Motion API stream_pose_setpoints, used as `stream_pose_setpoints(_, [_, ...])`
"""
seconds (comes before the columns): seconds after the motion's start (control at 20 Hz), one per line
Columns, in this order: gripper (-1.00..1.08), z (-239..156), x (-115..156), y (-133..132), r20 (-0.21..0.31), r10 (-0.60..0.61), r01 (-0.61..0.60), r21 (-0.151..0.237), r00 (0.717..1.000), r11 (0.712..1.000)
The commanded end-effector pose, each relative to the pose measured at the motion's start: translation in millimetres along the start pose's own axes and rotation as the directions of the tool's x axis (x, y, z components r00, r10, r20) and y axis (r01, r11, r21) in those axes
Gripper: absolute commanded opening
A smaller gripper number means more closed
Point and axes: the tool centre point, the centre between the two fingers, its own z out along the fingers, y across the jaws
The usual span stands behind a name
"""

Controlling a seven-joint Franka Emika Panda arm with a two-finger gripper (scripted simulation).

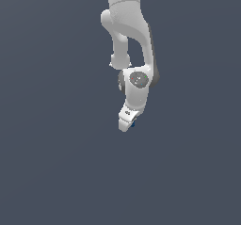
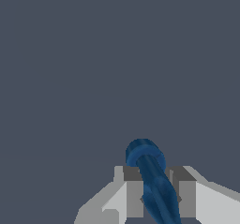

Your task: Pick up the object and move it to a goal position.

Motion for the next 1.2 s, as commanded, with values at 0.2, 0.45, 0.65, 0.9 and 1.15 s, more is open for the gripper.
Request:
stream_pose_setpoints(0.2, [-1.0, -6, 10, -17, 0.0, -0.001, 0.001, 0.0, 1.0, 1.0])
stream_pose_setpoints(0.45, [-1.0, -19, 29, -51, 0.0, -0.001, 0.001, -0.001, 1.0, 1.0])
stream_pose_setpoints(0.65, [-1.0, -34, 51, -90, 0.001, -0.001, 0.001, -0.001, 1.0, 1.0])
stream_pose_setpoints(0.9, [-1.0, -51, 77, -133, 0.001, -0.001, 0.001, -0.001, 1.0, 1.0])
stream_pose_setpoints(1.15, [-1.0, -62, 96, -162, 0.0, -0.001, 0.001, -0.001, 1.0, 1.0])
